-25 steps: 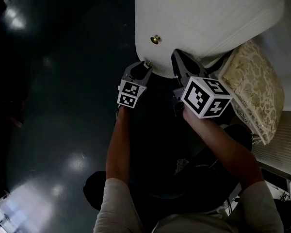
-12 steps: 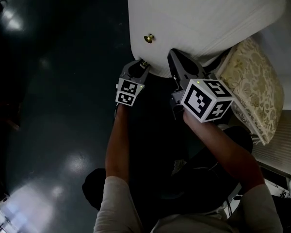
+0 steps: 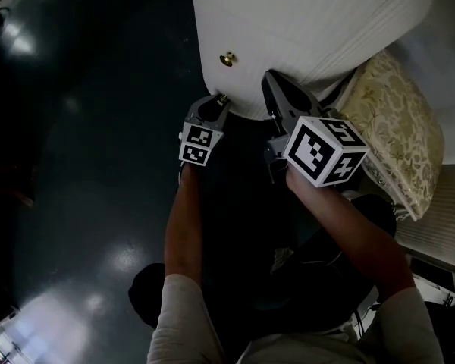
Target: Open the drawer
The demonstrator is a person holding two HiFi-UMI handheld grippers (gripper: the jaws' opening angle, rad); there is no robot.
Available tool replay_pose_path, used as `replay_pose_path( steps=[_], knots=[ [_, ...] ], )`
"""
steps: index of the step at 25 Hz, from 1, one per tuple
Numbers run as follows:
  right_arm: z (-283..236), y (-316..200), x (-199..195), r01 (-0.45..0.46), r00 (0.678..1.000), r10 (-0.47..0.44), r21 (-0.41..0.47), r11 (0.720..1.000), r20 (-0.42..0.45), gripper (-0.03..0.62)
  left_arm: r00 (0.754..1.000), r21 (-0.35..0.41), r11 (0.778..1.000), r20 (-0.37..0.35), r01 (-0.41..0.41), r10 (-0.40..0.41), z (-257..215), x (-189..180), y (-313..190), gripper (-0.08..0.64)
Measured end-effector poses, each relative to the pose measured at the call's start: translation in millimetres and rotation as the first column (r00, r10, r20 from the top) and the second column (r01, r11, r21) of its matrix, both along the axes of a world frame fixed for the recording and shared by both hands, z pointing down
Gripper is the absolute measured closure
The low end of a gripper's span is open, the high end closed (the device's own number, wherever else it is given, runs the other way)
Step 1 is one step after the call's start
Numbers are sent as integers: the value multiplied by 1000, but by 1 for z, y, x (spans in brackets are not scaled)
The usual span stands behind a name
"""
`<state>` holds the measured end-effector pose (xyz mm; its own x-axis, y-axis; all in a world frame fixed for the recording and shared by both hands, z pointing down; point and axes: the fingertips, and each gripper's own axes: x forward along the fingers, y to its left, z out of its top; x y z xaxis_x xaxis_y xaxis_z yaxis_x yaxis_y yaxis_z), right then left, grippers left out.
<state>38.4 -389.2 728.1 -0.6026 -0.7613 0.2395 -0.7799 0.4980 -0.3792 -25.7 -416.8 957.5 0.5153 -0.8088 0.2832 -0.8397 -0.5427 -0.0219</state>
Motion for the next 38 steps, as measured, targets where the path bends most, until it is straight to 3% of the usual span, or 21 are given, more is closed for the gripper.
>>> replay_pose_path(
  steps=[9,13,17,25,28,32,38],
  knots=[
    [-7,3,-14,14,999,-14,-2,1000,31,577,997,-26,998,-39,-62,61,1,-16,21,457],
    [-9,4,-22,22,1000,-23,18,1000,12,577,995,-26,995,-11,-98,98,1,-20,35,457],
    [-7,8,-26,23,1000,-23,14,1000,14,577,997,-28,997,-18,-77,77,2,-23,38,457],
    [-1,26,-44,90,991,-87,20,996,-101,577,999,-45,999,-31,-31,29,1,-28,44,457],
    [7,39,-49,120,984,-120,-10,993,-130,577,999,-56,998,-32,-5,4,2,-31,48,457],
    [7,54,-41,113,991,-118,-85,990,-56,577,999,-67,998,-52,2,-6,1,-34,54,457],
    [26,72,-15,75,989,-92,-151,986,-113,577,999,-103,994,-25,20,-23,2,-40,63,457]
  ],
)
